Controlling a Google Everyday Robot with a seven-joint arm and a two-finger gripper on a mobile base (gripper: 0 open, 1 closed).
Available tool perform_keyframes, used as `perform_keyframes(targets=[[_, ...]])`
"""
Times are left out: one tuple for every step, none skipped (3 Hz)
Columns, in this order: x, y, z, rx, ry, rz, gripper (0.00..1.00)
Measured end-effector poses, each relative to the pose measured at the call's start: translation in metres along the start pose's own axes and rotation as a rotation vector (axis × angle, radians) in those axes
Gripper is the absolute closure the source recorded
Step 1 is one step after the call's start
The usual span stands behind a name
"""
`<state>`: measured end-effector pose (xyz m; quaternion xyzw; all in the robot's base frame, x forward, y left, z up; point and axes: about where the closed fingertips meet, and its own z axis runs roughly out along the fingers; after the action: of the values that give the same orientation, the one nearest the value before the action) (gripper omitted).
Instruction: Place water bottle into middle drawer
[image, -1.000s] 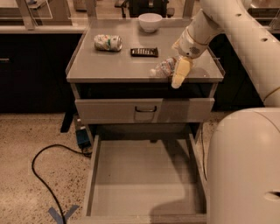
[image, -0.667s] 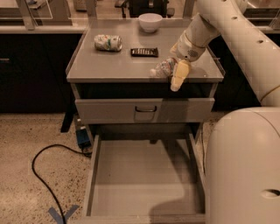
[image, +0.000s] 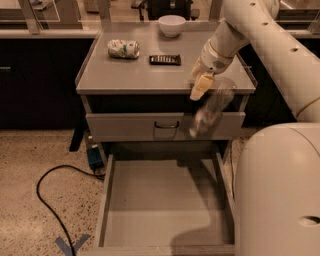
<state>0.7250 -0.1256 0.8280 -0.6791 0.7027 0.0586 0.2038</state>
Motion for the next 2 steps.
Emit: perform_keyframes(targets=[[0.000,0.000,0.000,0.000,0.000,0.000,0.66],[-0.011,0.015,-0.002,-0.014,-0.010,-0.026,0.88]])
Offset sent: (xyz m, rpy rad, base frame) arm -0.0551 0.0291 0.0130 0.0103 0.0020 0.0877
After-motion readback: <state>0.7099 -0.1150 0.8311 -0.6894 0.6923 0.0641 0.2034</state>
